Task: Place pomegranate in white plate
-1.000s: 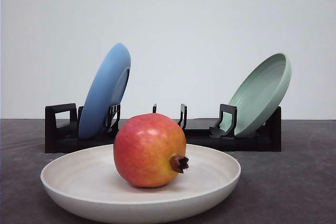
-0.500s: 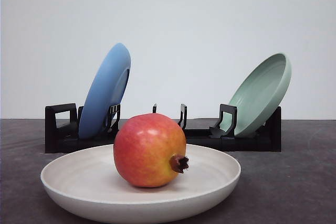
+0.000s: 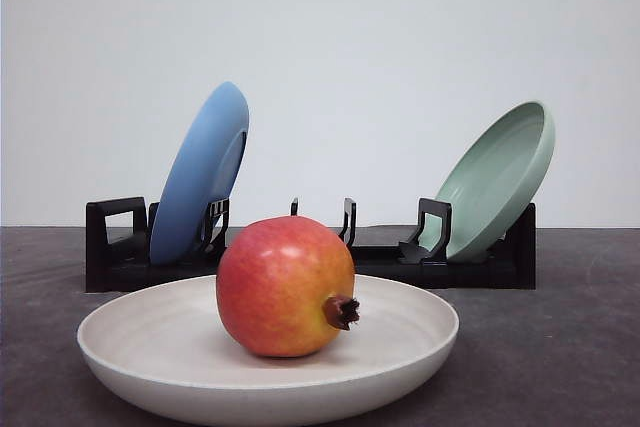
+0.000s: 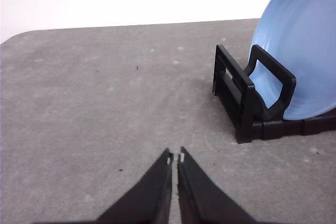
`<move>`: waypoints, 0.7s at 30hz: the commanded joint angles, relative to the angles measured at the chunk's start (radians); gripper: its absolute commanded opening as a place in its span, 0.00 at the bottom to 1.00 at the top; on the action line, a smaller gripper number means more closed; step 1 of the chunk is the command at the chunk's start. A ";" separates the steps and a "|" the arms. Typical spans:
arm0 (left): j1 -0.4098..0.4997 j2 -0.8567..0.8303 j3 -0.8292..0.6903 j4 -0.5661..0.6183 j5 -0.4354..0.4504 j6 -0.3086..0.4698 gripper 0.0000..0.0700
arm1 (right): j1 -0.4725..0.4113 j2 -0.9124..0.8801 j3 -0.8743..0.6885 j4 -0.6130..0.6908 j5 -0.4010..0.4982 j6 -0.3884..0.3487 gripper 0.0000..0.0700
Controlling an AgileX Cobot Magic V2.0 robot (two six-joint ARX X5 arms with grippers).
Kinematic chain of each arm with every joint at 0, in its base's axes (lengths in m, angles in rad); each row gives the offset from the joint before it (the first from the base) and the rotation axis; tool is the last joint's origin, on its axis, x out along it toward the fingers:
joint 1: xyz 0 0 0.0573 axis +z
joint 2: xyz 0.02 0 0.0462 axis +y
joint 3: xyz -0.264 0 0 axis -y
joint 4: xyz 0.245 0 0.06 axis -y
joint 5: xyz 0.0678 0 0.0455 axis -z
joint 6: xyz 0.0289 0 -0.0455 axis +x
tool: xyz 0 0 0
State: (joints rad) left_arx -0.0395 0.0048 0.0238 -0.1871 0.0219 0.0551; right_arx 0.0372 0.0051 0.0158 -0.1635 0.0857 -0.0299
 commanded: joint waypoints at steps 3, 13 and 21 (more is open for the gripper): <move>0.000 -0.002 -0.012 0.000 -0.004 -0.005 0.00 | -0.002 -0.002 -0.004 0.006 0.000 -0.004 0.05; 0.000 -0.002 -0.012 0.000 -0.004 -0.006 0.00 | -0.002 -0.002 -0.004 0.006 0.000 -0.004 0.05; 0.000 -0.002 -0.012 0.000 -0.004 -0.006 0.00 | -0.002 -0.002 -0.004 0.006 0.000 -0.004 0.05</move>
